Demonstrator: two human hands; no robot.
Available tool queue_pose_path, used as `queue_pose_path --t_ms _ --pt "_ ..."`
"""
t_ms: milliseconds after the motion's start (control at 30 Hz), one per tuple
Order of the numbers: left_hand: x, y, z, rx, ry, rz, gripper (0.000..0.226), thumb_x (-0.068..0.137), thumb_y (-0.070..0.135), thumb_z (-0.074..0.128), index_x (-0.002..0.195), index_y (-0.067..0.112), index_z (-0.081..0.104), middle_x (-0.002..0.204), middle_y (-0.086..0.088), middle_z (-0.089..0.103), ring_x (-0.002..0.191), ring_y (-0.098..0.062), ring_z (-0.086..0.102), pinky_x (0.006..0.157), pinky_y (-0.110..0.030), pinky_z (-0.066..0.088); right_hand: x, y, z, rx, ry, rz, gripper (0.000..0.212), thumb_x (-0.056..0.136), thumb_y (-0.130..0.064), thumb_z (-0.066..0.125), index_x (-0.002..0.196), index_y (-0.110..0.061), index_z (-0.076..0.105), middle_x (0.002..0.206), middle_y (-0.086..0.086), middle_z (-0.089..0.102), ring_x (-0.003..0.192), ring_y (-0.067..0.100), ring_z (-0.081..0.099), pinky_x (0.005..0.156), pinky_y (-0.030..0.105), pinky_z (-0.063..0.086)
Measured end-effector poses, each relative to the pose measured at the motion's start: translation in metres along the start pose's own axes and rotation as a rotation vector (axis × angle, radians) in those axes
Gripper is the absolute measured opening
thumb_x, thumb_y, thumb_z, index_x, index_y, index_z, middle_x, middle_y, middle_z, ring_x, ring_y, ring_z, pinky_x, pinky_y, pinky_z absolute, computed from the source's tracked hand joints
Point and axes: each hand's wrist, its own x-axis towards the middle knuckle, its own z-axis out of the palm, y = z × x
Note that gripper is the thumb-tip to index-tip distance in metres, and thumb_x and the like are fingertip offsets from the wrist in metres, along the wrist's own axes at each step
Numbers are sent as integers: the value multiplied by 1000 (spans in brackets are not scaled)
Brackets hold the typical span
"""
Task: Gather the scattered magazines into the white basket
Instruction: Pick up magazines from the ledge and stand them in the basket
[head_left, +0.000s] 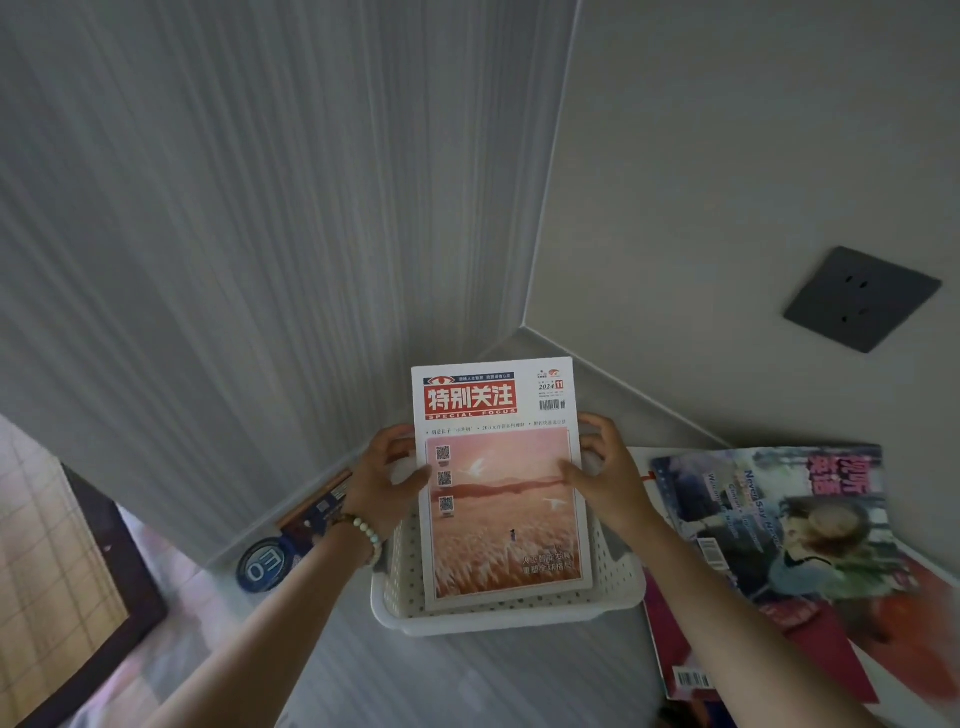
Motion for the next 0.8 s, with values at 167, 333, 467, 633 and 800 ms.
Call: queue_pose_path --t_ms 167,333,467,633,800 --pt "-12 9 6 53 30 25 57 81 9 64 128 24 37 127 1 52 114 -14 46 87 -27 42 -15 0 -1 -72 47 -17 54 80 -14 70 126 -19 41 123 -6 56 117 16 53 97 39 47" --pt "-34 29 15 46 133 174 55 78 19 69 127 24 44 135 2 48 123 -16 43 104 -40 36 -41 -5 -13 -20 130 10 55 80 -21 70 128 -20 43 133 -7 50 120 8 46 89 12 42" --pt "-63 48 49 53 -33 235 52 79 28 67 126 30 44 134 10 47 122 -10 42 102 -32 38 -86 -1 -42 56 219 52 48 81 -14 70 122 -24 47 127 -6 53 121 14 49 101 30 38" --pt "-113 53 116 71 -370 228 48 79 34 65 123 30 47 129 7 52 118 -13 48 97 -30 42 -177 26 -87 178 385 231 60 81 -7 69 133 -13 40 133 3 49 125 21 47 101 32 40" --pt "-166 34 168 336 -453 380 46 78 40 63 122 33 49 126 5 53 119 -16 44 98 -29 33 -287 63 -118 123 621 450 61 83 -15 68 136 -14 39 142 8 42 129 26 43 105 43 37"
